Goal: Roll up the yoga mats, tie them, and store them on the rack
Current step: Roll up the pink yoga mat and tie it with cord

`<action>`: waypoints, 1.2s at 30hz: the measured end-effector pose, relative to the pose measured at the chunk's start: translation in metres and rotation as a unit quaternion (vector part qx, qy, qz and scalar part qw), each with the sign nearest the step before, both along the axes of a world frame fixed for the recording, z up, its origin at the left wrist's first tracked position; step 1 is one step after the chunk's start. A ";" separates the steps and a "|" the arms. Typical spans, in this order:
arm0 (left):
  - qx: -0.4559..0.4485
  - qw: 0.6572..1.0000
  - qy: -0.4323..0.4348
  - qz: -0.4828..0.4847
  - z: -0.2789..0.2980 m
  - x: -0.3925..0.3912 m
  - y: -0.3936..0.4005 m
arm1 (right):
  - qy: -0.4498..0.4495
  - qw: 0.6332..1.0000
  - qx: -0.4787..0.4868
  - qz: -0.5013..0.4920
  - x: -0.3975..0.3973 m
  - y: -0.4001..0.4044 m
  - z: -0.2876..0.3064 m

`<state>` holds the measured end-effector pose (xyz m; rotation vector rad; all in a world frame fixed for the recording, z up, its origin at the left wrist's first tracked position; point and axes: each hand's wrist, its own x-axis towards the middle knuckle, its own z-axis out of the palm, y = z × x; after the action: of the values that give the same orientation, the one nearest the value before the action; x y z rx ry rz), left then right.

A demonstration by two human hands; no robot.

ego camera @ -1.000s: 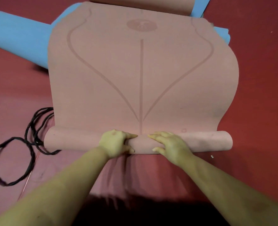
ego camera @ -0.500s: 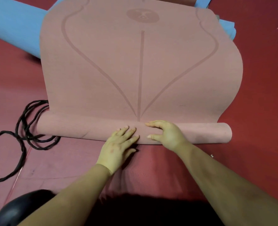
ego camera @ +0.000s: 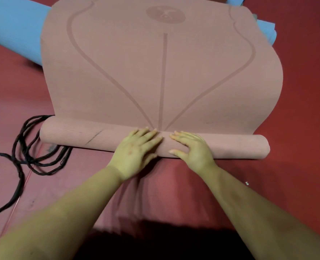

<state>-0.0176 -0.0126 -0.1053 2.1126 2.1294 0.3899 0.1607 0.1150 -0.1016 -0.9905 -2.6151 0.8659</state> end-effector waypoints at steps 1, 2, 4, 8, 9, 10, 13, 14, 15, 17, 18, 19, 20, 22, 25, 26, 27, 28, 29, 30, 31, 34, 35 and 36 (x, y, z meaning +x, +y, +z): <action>0.003 1.000 0.014 0.000 -0.005 0.003 -0.003 | 0.000 1.000 -0.017 0.000 -0.002 0.005 0.001; 0.002 1.000 0.018 0.007 -0.009 0.005 -0.004 | -0.001 1.000 -0.020 -0.003 -0.004 0.006 0.001; 0.011 1.000 0.005 0.023 -0.014 0.004 0.002 | 0.001 0.999 0.051 -0.016 -0.002 -0.002 -0.004; -0.007 0.999 -0.042 0.010 -0.005 -0.012 0.021 | 0.056 0.986 0.155 -0.024 0.002 -0.032 -0.022; -0.017 0.999 -0.046 0.005 -0.003 -0.015 0.025 | 0.055 0.986 0.153 -0.032 0.000 -0.032 -0.023; -0.025 0.998 -0.050 0.002 -0.002 -0.017 0.028 | 0.052 0.987 0.146 -0.042 -0.003 -0.029 -0.023; 0.003 1.000 -0.013 0.008 -0.003 -0.016 0.030 | 0.039 0.987 0.149 -0.043 -0.010 -0.010 -0.021; 0.025 1.000 0.012 0.015 -0.006 -0.012 0.027 | 0.037 0.987 0.149 -0.037 -0.012 -0.005 -0.020; 0.043 0.998 0.030 0.026 -0.012 -0.007 0.023 | 0.037 0.988 0.149 -0.032 -0.013 -0.001 -0.019; 0.065 0.996 0.037 0.056 -0.020 0.001 0.018 | 0.037 0.988 0.146 -0.025 -0.017 0.007 -0.017; 0.069 0.995 0.029 0.071 -0.021 0.003 0.021 | 0.034 0.989 0.141 -0.021 -0.019 0.011 -0.017; 0.069 0.994 0.017 0.080 -0.022 0.001 0.026 | 0.034 0.990 0.135 -0.021 -0.021 0.015 -0.017; 0.063 0.995 0.004 0.082 -0.021 -0.002 0.032 | 0.035 0.990 0.134 -0.024 -0.023 0.017 -0.017; 0.025 0.997 -0.026 0.070 -0.014 -0.013 0.044 | 0.037 0.987 0.152 -0.035 -0.023 0.012 -0.018; -0.052 0.993 -0.087 0.059 -0.001 -0.031 0.062 | 0.019 0.982 0.189 -0.025 -0.024 0.003 -0.024; -0.069 0.991 -0.100 0.062 0.001 -0.034 0.067 | 0.014 0.982 0.188 -0.027 -0.026 0.007 -0.025; -0.067 0.991 -0.098 0.063 0.002 -0.034 0.070 | 0.013 0.983 0.181 -0.032 -0.029 0.014 -0.024; -0.052 0.994 -0.084 0.056 0.001 -0.034 0.071 | 0.014 0.984 0.174 -0.037 -0.032 0.021 -0.023; -0.025 0.997 -0.057 0.047 -0.001 -0.032 0.069 | 0.016 0.984 0.172 -0.036 -0.034 0.027 -0.022; 0.002 0.999 -0.025 0.039 -0.005 -0.031 0.065 | 0.019 0.985 0.171 -0.029 -0.035 0.031 -0.021; 0.027 0.999 0.005 0.031 -0.009 -0.030 0.060 | 0.023 0.984 0.173 -0.023 -0.034 0.032 -0.021; 0.056 0.997 0.033 0.031 -0.013 -0.030 0.058 | 0.037 0.982 0.186 -0.022 -0.033 0.031 -0.023; 0.059 0.997 0.024 0.035 -0.010 -0.031 0.062 | 0.039 0.981 0.188 -0.025 -0.035 0.032 -0.023; 0.056 0.998 0.013 0.033 -0.008 -0.032 0.065 | 0.038 0.981 0.189 -0.026 -0.036 0.034 -0.021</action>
<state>-0.0495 0.0528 -0.1135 2.1193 2.2473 0.5019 0.1243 0.1493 -0.1229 -0.8938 -2.5415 0.3647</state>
